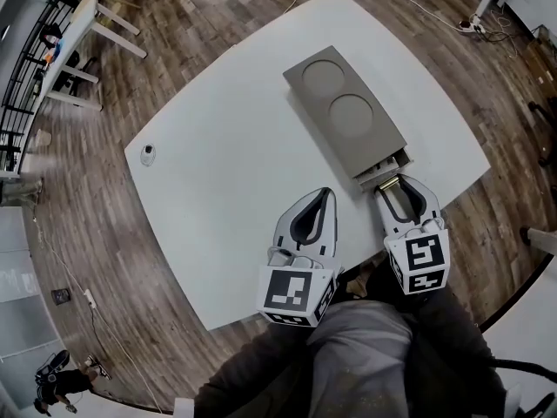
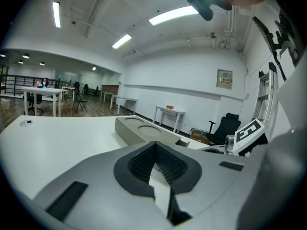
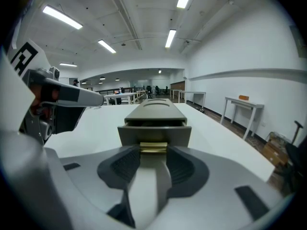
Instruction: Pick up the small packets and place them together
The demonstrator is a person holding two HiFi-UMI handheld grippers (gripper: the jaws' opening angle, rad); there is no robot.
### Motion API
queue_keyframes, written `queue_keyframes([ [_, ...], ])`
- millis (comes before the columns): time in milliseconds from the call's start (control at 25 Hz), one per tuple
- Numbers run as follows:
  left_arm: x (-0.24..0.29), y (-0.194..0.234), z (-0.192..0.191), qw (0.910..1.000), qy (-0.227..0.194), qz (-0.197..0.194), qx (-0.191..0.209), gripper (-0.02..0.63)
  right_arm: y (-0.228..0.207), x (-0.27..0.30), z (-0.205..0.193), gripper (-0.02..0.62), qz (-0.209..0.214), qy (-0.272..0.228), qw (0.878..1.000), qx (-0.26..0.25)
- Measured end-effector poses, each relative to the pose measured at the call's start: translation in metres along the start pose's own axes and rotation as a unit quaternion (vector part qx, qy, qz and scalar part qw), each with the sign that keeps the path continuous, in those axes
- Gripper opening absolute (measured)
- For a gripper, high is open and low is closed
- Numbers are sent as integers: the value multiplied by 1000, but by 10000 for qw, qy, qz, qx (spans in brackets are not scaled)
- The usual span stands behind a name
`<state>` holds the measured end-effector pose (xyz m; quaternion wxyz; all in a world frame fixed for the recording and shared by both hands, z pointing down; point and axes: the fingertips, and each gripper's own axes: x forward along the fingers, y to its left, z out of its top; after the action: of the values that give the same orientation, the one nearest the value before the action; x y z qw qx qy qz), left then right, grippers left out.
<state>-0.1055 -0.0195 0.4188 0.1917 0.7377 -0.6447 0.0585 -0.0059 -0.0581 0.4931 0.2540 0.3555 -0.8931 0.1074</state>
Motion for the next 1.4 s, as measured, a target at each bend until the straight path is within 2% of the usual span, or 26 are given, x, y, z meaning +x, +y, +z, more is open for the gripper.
queue_keyframes([
  [520, -31, -76, -13, 9987, 200, -59, 465, 3, 11, -76, -34, 178, 147, -354, 9993, -51],
  [880, -47, -121, -24, 9972, 299, -48, 688, 3, 7, -122, -70, 178, 227, -363, 9991, 3],
  [1400, -62, -145, -27, 9971, 266, -8, 715, 3, 6, -139, -93, 178, 303, -266, 9992, -74],
])
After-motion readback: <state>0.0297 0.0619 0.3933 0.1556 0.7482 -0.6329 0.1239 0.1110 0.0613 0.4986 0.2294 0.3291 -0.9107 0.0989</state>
